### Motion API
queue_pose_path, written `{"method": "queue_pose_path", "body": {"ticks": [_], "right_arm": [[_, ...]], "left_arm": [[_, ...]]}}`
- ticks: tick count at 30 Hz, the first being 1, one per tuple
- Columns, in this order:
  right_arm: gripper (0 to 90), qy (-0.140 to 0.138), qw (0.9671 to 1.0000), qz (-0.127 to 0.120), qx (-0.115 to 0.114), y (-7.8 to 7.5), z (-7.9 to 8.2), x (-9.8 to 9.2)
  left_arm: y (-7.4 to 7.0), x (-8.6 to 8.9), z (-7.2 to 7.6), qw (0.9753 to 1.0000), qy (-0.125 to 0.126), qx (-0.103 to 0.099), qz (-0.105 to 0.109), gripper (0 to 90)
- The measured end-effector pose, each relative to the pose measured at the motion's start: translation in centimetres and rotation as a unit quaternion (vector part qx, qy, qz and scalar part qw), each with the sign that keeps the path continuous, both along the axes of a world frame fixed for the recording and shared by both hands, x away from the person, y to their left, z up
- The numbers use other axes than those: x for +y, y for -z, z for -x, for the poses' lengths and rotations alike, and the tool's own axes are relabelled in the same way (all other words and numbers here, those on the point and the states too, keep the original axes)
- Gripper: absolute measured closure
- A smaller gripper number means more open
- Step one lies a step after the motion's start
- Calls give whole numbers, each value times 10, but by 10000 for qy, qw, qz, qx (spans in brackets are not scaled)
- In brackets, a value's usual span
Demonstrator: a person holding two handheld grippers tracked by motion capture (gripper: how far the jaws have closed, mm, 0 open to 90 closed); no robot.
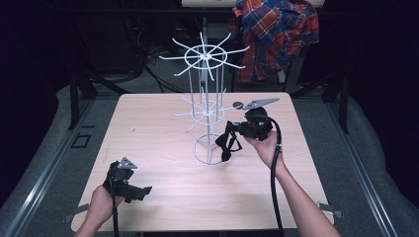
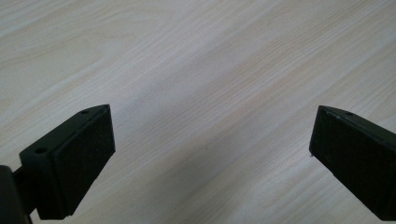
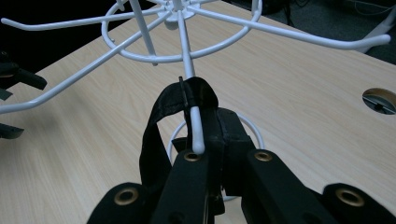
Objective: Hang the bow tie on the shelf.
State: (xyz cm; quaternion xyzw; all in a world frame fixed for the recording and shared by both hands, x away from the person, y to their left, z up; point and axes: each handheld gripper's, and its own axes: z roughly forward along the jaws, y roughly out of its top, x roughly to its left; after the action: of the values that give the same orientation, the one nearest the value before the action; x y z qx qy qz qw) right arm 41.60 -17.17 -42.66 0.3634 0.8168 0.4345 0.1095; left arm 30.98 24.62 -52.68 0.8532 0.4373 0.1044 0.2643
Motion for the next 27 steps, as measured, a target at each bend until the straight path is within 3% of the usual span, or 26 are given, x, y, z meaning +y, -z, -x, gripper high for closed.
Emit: {"method": "queue_pose_path", "body": {"ticks": [10, 14, 15, 19, 27], "right_arm": [[887, 24, 10000, 36, -81, 2, 0, 7], [806, 31, 9999, 120, -82, 2, 0, 6], [743, 14, 9997, 200, -107, 3, 0, 5], [629, 50, 9993, 342, -105, 3, 2, 0], [418, 307, 9978, 584, -59, 5, 9, -15]], "left_arm": [[0, 3, 2, 10000, -47, 2, 4, 2], [0, 4, 3, 10000, -78, -16, 16, 2], [0, 4, 3, 10000, -79, -15, 19, 2], [0, 3, 2, 10000, -64, -4, 20, 2], [-1, 2, 2, 10000, -33, -26, 23, 2]]}}
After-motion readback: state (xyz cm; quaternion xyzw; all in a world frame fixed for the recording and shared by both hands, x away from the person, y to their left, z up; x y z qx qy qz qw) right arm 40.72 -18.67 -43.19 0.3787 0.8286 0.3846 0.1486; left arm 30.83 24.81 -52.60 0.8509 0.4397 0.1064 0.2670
